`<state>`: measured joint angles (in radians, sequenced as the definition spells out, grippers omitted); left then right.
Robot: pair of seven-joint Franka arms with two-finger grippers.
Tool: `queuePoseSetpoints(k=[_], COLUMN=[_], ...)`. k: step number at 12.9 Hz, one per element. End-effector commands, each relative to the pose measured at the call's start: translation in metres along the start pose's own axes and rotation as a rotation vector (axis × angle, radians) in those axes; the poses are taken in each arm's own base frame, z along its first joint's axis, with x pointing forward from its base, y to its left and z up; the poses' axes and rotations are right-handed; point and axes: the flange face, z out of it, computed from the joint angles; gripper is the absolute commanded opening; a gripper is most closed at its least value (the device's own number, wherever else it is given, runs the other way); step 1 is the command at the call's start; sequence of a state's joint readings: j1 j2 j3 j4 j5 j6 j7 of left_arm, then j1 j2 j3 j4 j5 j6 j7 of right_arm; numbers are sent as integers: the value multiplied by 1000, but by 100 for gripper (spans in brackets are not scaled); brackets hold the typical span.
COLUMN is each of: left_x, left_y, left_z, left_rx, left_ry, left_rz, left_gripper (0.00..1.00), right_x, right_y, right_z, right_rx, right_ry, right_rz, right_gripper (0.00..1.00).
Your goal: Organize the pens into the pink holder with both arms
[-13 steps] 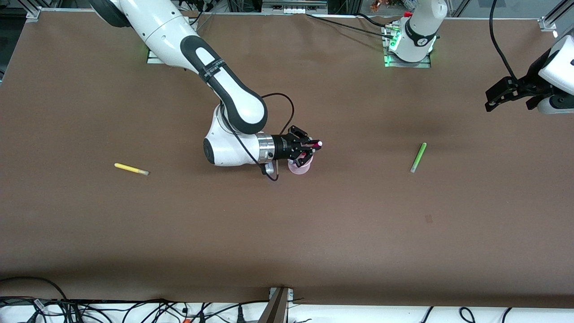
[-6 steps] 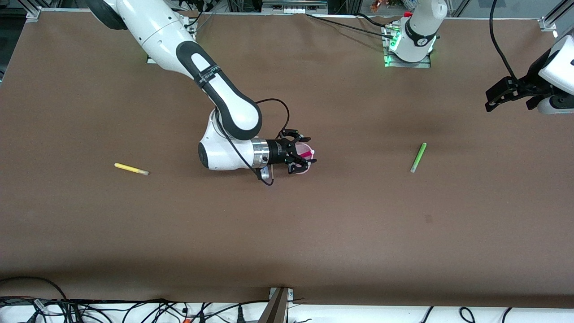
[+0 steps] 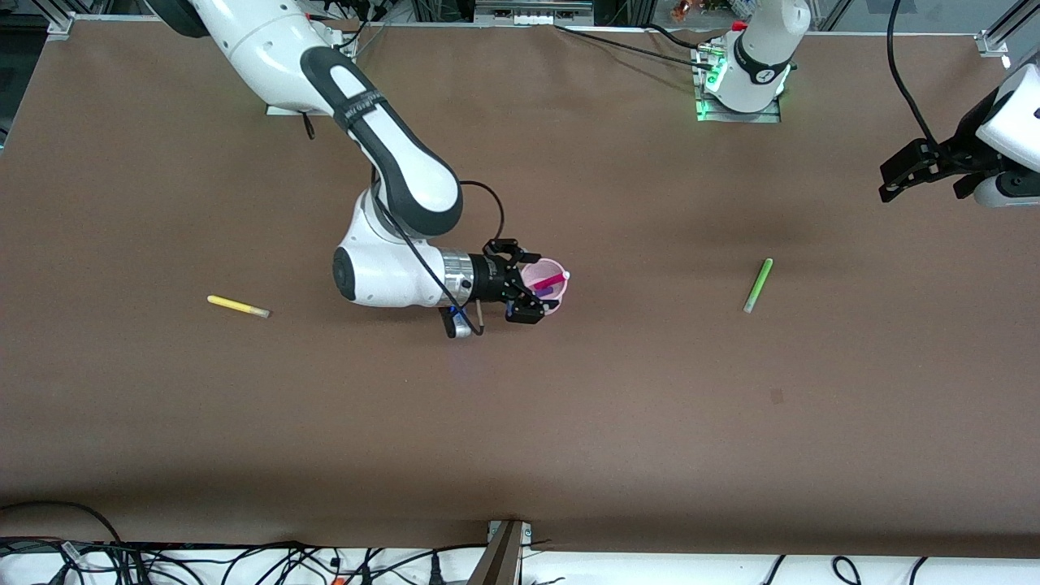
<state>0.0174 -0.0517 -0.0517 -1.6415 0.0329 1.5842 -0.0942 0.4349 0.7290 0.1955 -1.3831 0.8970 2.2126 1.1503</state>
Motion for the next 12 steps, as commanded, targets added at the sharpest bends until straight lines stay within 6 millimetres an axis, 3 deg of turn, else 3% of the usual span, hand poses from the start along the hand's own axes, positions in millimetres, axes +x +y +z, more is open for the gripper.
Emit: queuePoseSetpoints(k=[1,4,7,10,12], left_x=[-5,-5,-5,-5,-5], left_y=[-2,-3,-4,-3,-4], left_z=[-2,-3,-3,-3,-3], left_rx=[-5,-6,-4,-6,-6], left_ry=[-9,-6,-6,-6,-6], left_rz=[1,0,-2,0,-2], left_gripper=[100,100,100,100,100], right_x=[-12,5,-1,-7,-18], right_y=[-2,2,16,40,64], right_z=[-50,-120,-186,-259,-297], right_rx=[-42,-120,-242,-309,-384], right_ry=[65,106,196,235,300], right_rz=[-137,-283,-458,-604,-721], right_gripper=[100,100,100,100,100])
